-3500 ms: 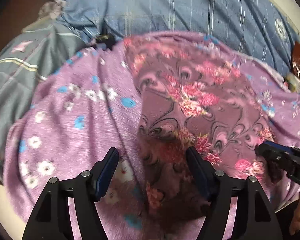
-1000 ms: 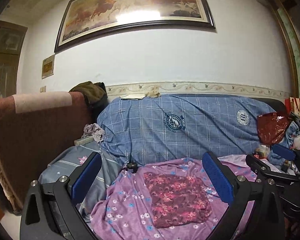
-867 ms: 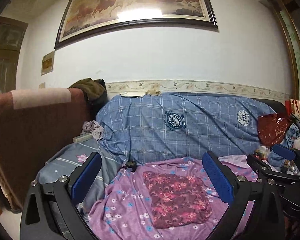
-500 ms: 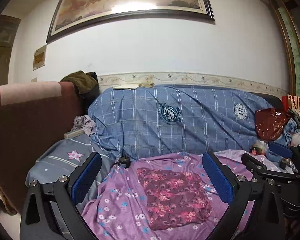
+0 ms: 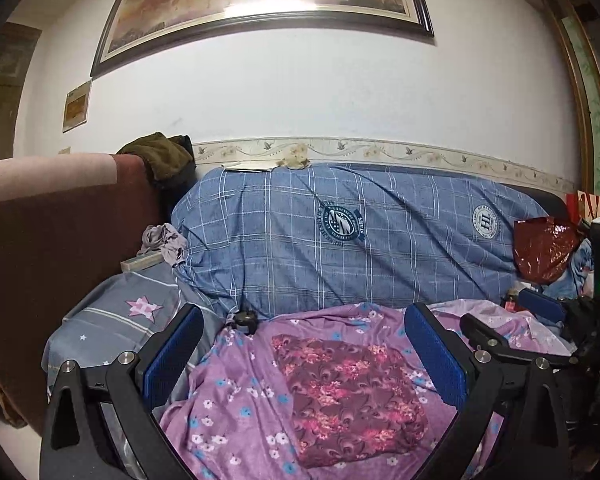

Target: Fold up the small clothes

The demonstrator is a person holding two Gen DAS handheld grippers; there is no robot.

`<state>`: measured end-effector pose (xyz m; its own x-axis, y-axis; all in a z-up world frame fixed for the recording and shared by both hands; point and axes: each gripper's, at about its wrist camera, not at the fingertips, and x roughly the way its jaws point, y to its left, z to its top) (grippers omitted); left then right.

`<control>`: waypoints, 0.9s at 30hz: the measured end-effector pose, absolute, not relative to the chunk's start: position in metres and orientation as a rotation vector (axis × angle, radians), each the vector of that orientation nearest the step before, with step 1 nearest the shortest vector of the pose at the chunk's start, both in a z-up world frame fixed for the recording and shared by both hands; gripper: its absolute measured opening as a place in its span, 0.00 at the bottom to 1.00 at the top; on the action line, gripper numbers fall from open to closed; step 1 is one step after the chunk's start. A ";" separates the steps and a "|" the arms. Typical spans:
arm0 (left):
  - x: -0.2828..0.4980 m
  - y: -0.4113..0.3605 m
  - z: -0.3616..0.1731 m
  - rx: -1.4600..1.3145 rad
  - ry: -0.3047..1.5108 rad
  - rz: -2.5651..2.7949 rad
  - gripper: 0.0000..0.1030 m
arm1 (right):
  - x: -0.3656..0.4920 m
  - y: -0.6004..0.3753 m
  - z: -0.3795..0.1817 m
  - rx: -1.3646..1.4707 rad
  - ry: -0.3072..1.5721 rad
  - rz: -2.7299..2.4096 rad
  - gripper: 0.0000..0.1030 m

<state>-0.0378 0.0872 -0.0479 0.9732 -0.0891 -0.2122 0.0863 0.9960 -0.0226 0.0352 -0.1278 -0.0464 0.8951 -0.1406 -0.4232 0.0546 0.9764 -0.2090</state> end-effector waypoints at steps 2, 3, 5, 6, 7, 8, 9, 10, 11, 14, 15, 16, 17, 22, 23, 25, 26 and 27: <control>-0.038 0.087 -0.049 -0.019 0.211 -0.084 0.99 | 0.037 -0.126 -0.047 -0.204 0.451 -0.100 0.72; -0.037 0.086 -0.050 -0.019 0.210 -0.081 0.99 | 0.037 -0.125 -0.047 -0.210 0.451 -0.103 0.72; -0.037 0.084 -0.053 -0.012 0.210 -0.076 0.99 | 0.036 -0.125 -0.049 -0.220 0.453 -0.110 0.72; -0.036 0.084 -0.055 -0.007 0.210 -0.072 0.99 | 0.036 -0.125 -0.049 -0.222 0.455 -0.114 0.72; -0.035 0.084 -0.056 -0.003 0.208 -0.067 0.99 | 0.036 -0.125 -0.050 -0.225 0.458 -0.117 0.72; -0.035 0.084 -0.058 0.000 0.207 -0.060 0.99 | 0.036 -0.126 -0.050 -0.227 0.459 -0.121 0.72; -0.034 0.084 -0.059 0.004 0.205 -0.049 0.99 | 0.036 -0.126 -0.050 -0.230 0.459 -0.126 0.72; -0.032 0.085 -0.061 0.009 0.204 -0.039 0.99 | 0.035 -0.127 -0.050 -0.235 0.458 -0.135 0.72; -0.031 0.085 -0.063 0.015 0.204 -0.028 0.99 | 0.035 -0.128 -0.050 -0.242 0.455 -0.146 0.72; -0.026 0.087 -0.070 0.030 0.209 -0.004 0.99 | 0.034 -0.130 -0.050 -0.256 0.453 -0.179 0.72; -0.024 0.087 -0.072 0.036 0.212 0.004 0.99 | 0.033 -0.130 -0.049 -0.258 0.455 -0.187 0.72; -0.022 0.087 -0.075 0.041 0.216 0.012 0.99 | 0.033 -0.131 -0.049 -0.259 0.455 -0.197 0.72; -0.020 0.087 -0.076 0.044 0.218 0.012 0.99 | 0.033 -0.132 -0.048 -0.262 0.455 -0.205 0.72; -0.010 0.089 -0.082 0.038 0.245 0.009 0.99 | 0.030 -0.133 -0.044 -0.284 0.448 -0.243 0.72; -0.009 0.089 -0.083 0.034 0.249 0.009 0.99 | 0.030 -0.132 -0.043 -0.288 0.447 -0.248 0.72; -0.007 0.090 -0.083 0.027 0.254 0.006 0.99 | 0.029 -0.131 -0.042 -0.293 0.445 -0.252 0.72; -0.006 0.090 -0.083 0.023 0.256 0.007 0.99 | 0.029 -0.131 -0.042 -0.296 0.443 -0.255 0.72; -0.005 0.091 -0.083 0.021 0.257 0.005 0.99 | 0.028 -0.130 -0.041 -0.299 0.441 -0.259 0.72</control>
